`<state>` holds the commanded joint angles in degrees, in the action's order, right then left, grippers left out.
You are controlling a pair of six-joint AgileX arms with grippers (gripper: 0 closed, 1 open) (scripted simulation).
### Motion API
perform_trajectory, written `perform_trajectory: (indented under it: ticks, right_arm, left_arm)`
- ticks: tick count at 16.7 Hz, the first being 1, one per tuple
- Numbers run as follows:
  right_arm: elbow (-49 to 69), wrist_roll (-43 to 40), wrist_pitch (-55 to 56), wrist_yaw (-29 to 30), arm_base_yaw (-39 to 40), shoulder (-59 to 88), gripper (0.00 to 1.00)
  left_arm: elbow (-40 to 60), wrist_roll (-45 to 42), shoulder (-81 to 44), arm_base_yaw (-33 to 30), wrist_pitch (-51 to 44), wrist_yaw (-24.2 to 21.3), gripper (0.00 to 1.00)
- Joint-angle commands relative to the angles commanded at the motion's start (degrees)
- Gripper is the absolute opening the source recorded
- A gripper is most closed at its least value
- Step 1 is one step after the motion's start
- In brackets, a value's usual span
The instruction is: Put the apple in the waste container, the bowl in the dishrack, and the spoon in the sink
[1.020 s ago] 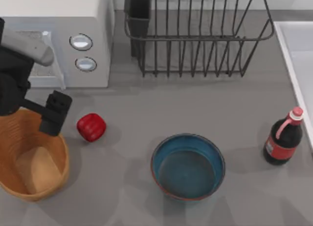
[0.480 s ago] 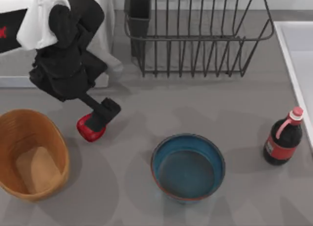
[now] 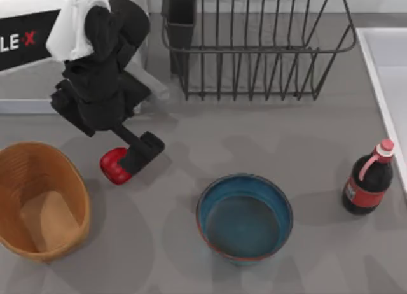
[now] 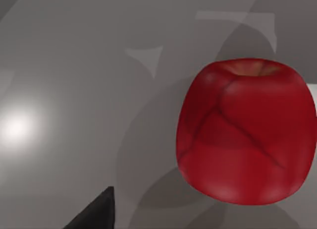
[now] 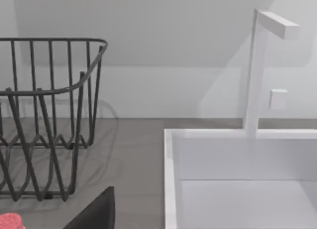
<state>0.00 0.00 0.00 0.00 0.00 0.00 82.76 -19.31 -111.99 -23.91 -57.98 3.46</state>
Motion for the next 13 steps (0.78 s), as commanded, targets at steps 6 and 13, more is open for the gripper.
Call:
perform_trajectory:
  ticks: [6,13]
  right_arm:
    - [0.00,0.00,0.00,0.00,0.00,0.00,1.00]
    - [0.00,0.00,0.00,0.00,0.00,0.00,1.00]
  left_arm:
    - [-4.73,-0.33,-3.82,-0.10,8.84,-0.01,1.00]
    - [-7.38,-0.89,-6.61,0.44,13.93,-0.06,1.00]
